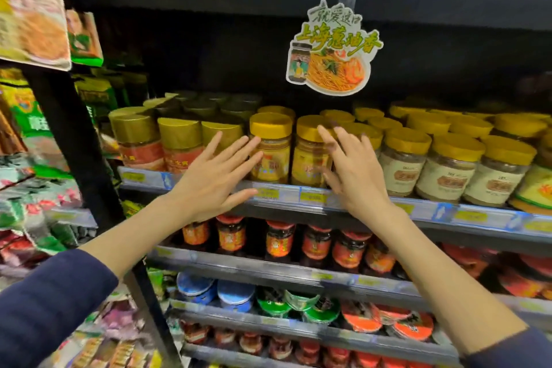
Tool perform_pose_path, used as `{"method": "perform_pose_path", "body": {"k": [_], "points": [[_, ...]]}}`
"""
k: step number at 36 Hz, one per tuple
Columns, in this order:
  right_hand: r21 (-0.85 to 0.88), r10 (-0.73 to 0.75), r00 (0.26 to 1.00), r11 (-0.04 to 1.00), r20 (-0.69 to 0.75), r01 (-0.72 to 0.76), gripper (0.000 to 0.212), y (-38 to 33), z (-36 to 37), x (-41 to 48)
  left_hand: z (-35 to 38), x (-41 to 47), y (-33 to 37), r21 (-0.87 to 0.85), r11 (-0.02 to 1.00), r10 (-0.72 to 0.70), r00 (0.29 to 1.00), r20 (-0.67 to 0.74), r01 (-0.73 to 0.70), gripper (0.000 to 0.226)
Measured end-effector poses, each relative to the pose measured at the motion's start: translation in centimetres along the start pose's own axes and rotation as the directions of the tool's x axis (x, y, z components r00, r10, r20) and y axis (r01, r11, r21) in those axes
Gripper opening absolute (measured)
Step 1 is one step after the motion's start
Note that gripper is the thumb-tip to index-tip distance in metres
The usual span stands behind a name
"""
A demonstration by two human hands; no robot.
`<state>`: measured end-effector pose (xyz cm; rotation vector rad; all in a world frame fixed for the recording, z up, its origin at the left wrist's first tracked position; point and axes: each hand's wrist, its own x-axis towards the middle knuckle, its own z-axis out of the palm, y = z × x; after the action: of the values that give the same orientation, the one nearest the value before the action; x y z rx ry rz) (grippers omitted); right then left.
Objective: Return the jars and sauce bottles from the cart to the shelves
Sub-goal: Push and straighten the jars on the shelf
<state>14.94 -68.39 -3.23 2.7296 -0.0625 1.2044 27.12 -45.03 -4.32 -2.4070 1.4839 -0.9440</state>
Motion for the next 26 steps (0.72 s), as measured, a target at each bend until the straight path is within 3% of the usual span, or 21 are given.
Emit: {"method": "perform_pose_path", "body": {"k": [18,26], "points": [[-0.079,0.005,1.0,0.997,-0.022,-0.007,0.074,0.3,0.8,0.6,0.7,0.4,0.2,-0.034,0.999,0.011,0.999,-0.05,-0.013,0.077],[-0.033,0.035,0.998,0.999,-0.049,-0.036,0.07,-1.4,0.5,0.5,-0.3,-1.6,-2.5,-0.052,0.998,0.034,0.993,-0.111,-0.04,0.065]]}}
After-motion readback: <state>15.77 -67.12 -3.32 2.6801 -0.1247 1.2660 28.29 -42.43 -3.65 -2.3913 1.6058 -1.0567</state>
